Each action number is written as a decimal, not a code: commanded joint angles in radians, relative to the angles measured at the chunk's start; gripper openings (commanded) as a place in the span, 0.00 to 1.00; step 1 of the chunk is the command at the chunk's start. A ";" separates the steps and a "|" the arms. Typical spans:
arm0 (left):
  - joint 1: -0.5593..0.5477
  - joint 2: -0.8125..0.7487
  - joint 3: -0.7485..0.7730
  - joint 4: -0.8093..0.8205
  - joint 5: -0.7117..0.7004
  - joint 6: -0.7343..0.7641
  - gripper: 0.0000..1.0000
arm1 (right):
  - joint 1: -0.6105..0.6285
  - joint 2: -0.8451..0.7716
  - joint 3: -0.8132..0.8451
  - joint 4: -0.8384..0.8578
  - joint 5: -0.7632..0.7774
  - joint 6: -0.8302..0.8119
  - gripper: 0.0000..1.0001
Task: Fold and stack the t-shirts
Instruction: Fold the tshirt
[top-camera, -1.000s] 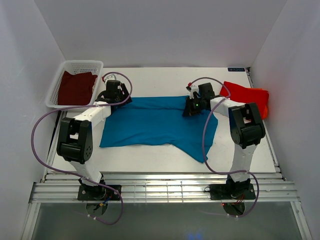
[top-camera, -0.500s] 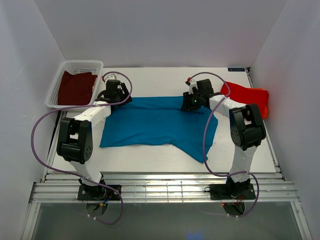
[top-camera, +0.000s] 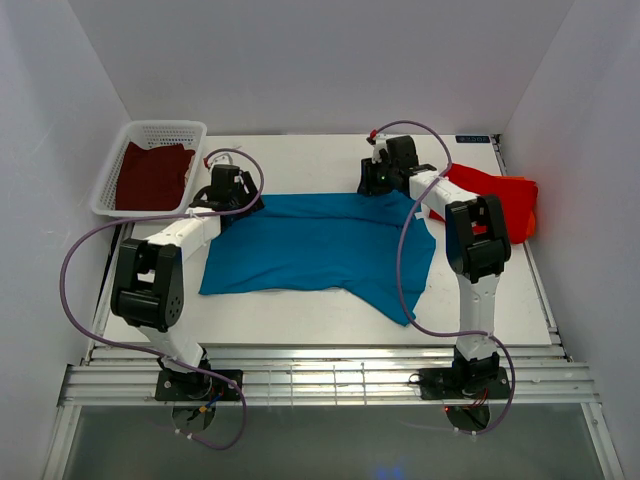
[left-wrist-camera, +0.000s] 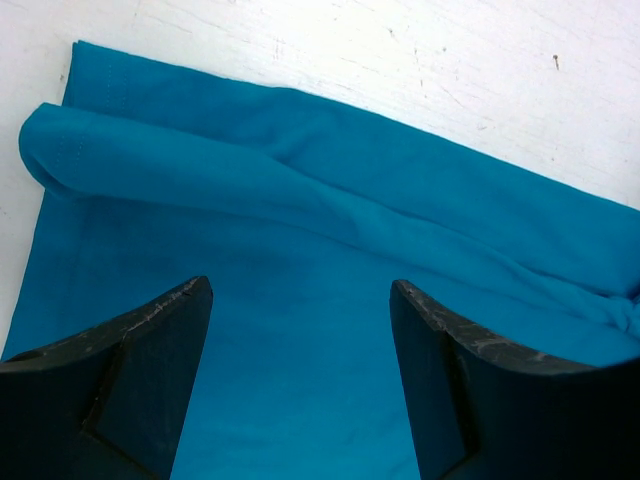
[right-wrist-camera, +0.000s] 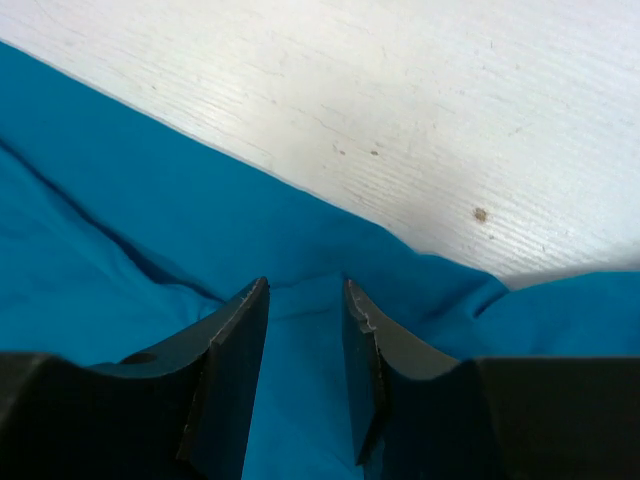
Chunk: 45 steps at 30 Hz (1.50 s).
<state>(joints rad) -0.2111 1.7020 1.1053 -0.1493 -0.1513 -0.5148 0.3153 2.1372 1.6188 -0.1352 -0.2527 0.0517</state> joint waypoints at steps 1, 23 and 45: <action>0.006 -0.073 -0.015 0.014 0.013 -0.011 0.82 | -0.005 0.003 0.021 -0.038 0.018 -0.012 0.42; 0.006 -0.113 -0.062 0.014 0.030 -0.034 0.82 | -0.007 -0.099 -0.163 -0.027 0.070 -0.047 0.23; 0.006 -0.191 -0.091 0.008 0.025 -0.054 0.82 | -0.007 -0.330 -0.393 0.103 0.052 -0.010 0.16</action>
<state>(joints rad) -0.2111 1.5681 1.0206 -0.1505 -0.1368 -0.5514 0.3138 1.8500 1.2469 -0.1104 -0.2146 0.0246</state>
